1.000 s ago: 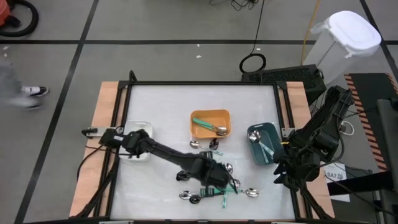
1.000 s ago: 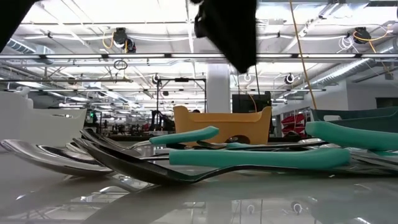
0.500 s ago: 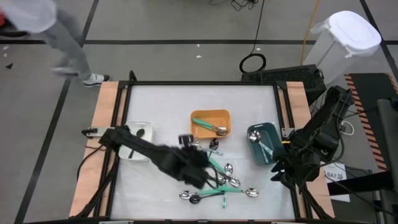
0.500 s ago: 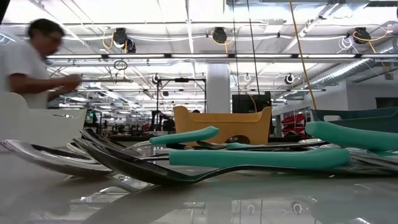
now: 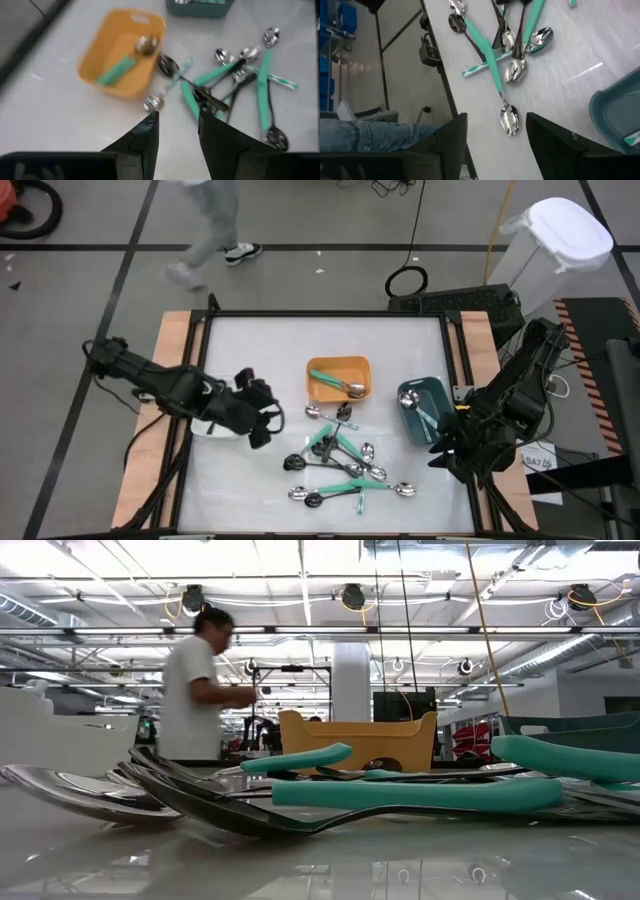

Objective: Sort silverware by color (type)
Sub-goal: Put the black spoon into the white bin

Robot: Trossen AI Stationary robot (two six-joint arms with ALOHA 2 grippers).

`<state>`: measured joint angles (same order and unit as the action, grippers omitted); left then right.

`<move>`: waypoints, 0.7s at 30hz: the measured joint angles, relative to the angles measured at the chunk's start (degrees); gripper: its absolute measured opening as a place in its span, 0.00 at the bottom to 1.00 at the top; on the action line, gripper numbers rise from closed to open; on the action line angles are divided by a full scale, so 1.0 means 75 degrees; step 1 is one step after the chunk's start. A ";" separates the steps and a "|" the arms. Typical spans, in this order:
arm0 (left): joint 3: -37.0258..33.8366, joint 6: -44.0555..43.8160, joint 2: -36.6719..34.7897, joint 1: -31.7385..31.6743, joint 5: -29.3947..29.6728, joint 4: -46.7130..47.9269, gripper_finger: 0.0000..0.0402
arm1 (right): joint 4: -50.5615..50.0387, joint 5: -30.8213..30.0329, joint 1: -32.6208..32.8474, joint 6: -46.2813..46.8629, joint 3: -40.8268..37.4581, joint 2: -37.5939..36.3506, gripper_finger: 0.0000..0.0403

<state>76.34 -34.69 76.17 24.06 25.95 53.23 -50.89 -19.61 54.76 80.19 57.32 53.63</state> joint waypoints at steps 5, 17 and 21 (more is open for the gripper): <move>-0.1512 -0.0307 -0.0278 0.0322 -0.0487 -0.1611 0.34 | -0.0001 -0.0072 -0.0003 0.0218 0.0000 0.0006 0.49; -0.1878 0.0768 0.1983 0.0919 -0.1326 -0.4297 0.47 | -0.0003 -0.0828 -0.0006 0.0220 0.0000 0.0012 0.49; -0.1878 0.0818 0.2773 0.0921 -0.1476 -0.5322 0.51 | 0.0000 -0.0825 -0.0006 0.0230 0.0000 0.0012 0.49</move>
<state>62.26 -28.56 96.97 30.97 14.87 13.32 -50.89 -25.80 54.72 81.92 57.32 53.71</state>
